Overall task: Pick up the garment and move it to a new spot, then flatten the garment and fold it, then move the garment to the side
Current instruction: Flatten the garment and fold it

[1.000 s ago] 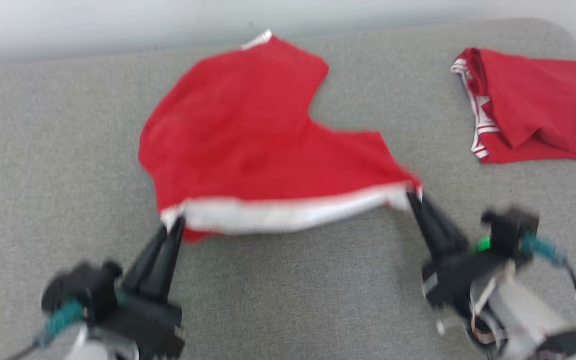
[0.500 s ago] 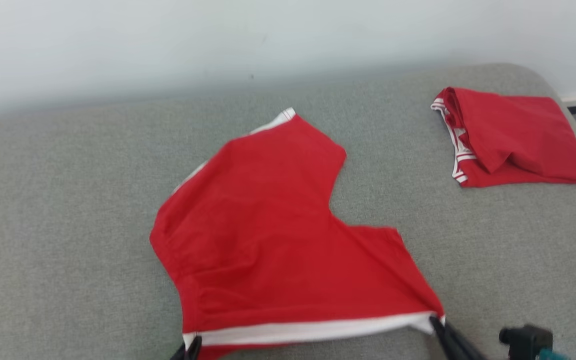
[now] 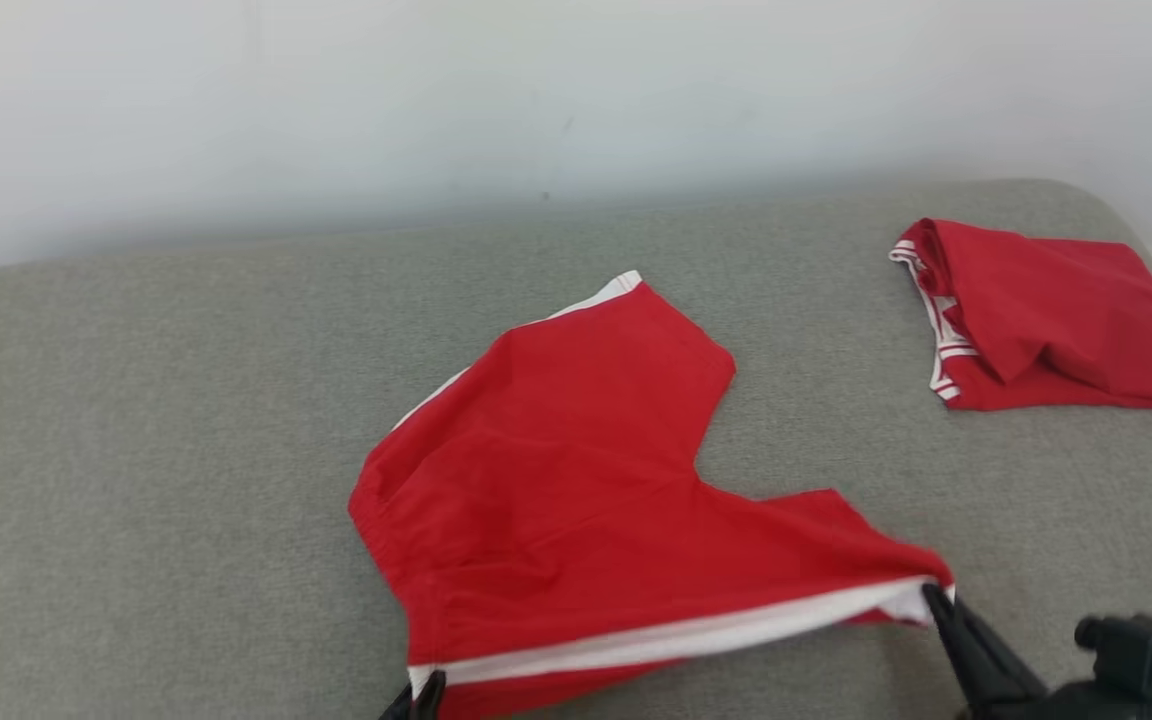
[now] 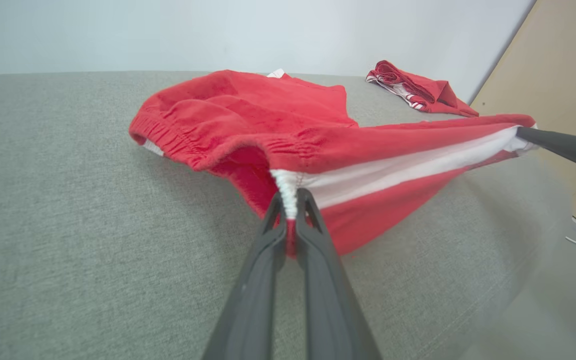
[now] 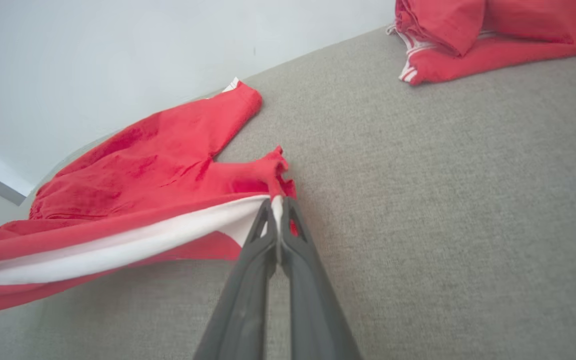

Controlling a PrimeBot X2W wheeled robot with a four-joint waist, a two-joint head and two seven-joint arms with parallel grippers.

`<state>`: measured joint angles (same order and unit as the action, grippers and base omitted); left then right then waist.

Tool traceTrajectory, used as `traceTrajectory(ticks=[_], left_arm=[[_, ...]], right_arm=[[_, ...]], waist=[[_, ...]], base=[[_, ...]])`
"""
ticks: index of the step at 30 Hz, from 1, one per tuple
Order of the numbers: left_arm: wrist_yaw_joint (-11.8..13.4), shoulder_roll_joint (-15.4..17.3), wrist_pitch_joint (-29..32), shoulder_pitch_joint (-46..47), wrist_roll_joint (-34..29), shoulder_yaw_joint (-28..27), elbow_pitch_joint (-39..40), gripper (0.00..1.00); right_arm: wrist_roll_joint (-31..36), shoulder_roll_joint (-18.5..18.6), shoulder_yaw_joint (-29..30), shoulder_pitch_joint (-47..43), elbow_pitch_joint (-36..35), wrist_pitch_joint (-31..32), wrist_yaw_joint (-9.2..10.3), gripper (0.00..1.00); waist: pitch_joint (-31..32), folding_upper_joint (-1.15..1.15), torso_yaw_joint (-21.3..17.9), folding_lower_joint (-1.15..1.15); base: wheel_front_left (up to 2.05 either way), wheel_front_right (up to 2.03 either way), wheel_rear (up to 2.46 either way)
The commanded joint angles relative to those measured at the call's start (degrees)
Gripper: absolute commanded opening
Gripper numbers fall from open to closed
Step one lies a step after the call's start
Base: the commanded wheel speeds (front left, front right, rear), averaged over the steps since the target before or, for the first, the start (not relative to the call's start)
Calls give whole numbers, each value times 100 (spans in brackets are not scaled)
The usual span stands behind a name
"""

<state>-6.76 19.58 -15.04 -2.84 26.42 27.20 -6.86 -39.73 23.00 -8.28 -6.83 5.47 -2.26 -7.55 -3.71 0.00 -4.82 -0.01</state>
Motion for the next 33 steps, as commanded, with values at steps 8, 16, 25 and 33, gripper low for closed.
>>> traceTrajectory(ticks=[8,16,25,33], left_arm=[[-76,-230,-18,630,-364,74,256,0],[-64,-520,-18,1539,-269,178,40,0],[-64,-979,-18,2532,-51,56,-900,0],[-65,-1276,-18,3137,5,66,-1552,0]], right_arm=[[127,203,62,1134,55,357,16,0],[177,405,-315,2785,800,655,16,0],[303,336,-1036,4564,2313,528,16,0],[582,165,-1505,5872,3775,73,16,0]], waist=[[-134,0,527,1],[-506,0,925,1],[-1013,0,1285,1],[-1436,0,1494,1]], base=[[0,0,0],[0,0,0],[0,0,0],[0,0,0]])
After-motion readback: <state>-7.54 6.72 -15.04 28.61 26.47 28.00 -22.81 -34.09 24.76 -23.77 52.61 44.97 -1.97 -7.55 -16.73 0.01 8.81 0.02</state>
